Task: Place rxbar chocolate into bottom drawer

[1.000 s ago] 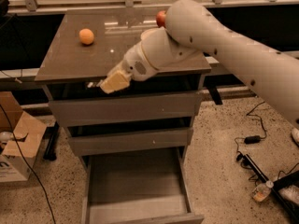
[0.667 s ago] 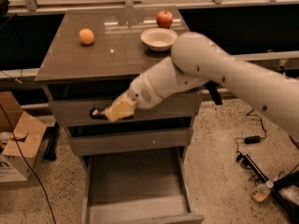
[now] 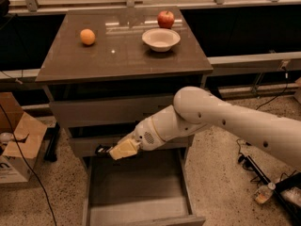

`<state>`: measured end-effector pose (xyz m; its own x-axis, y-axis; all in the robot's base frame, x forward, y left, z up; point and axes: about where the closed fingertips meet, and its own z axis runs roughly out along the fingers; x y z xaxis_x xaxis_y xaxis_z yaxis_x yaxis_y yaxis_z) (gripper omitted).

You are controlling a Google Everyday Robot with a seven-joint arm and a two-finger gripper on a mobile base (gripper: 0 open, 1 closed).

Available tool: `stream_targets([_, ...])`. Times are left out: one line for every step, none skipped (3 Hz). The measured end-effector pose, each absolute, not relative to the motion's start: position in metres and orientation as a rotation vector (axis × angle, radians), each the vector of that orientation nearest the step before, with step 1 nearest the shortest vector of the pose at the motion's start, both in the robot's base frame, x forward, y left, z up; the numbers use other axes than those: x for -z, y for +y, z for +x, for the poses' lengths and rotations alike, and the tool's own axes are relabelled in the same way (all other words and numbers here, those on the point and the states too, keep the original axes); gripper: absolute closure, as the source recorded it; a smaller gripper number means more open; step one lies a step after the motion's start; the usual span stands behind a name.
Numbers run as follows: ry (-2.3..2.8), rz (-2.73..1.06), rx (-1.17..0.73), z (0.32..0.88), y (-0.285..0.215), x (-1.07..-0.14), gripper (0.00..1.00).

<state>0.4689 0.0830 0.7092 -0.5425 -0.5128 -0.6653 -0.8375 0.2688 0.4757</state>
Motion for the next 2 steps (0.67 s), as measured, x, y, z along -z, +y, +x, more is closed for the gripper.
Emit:
stream_targets([2.164,-1.230,-1.173,0.469,0.083,-0.711,1.00])
stream_targets([2.212,-1.104,-1.202,0.470,0.080,-0.680,1.00])
